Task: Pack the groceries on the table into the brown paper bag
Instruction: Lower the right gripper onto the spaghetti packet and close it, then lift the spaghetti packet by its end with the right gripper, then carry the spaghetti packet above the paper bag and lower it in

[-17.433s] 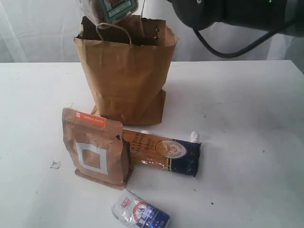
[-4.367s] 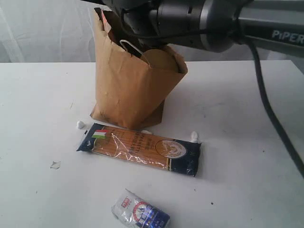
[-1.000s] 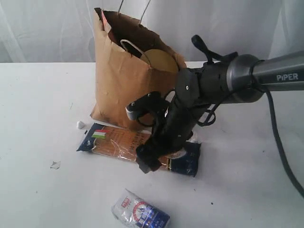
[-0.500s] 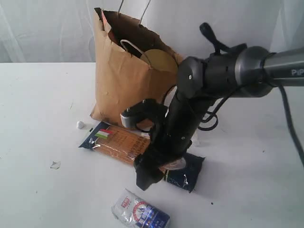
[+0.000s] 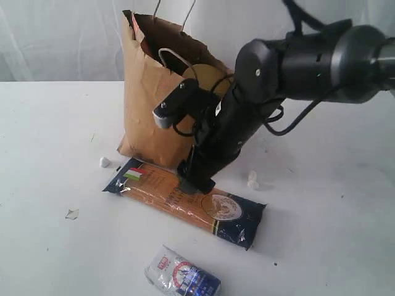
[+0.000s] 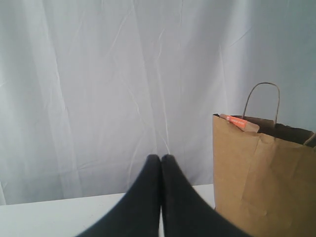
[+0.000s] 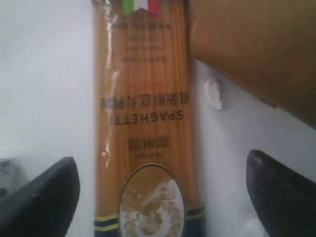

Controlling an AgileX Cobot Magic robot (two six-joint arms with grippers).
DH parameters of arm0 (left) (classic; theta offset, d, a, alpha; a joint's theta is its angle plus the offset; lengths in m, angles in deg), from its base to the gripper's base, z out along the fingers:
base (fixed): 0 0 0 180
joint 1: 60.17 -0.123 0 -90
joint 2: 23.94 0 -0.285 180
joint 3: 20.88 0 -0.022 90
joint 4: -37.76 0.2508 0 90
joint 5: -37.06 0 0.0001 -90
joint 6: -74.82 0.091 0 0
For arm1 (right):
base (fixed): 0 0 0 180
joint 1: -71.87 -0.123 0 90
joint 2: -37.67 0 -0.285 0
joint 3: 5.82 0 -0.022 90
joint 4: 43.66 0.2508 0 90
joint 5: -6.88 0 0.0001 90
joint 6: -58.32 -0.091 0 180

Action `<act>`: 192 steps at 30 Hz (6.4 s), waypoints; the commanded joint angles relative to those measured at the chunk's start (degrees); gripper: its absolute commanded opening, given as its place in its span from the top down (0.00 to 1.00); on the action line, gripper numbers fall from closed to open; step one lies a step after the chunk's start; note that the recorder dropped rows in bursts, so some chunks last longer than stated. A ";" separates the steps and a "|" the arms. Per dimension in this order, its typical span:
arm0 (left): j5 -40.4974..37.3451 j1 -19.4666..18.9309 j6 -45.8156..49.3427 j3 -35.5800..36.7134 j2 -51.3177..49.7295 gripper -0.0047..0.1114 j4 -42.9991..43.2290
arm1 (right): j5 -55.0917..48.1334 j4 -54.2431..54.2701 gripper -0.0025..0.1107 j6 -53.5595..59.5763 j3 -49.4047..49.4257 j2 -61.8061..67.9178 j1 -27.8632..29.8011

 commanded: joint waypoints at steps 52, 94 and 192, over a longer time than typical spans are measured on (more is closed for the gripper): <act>0.34 0.49 0.07 0.36 0.44 0.96 0.93 | 2.61 10.62 0.23 6.71 -10.99 18.32 -4.58; 0.34 0.49 0.07 0.36 0.44 0.96 0.93 | -7.76 8.69 0.98 1.80 -20.52 10.69 -5.25; 0.34 0.49 0.07 0.36 0.44 0.96 0.93 | 70.78 9.29 0.98 -0.43 -20.18 3.77 -2.82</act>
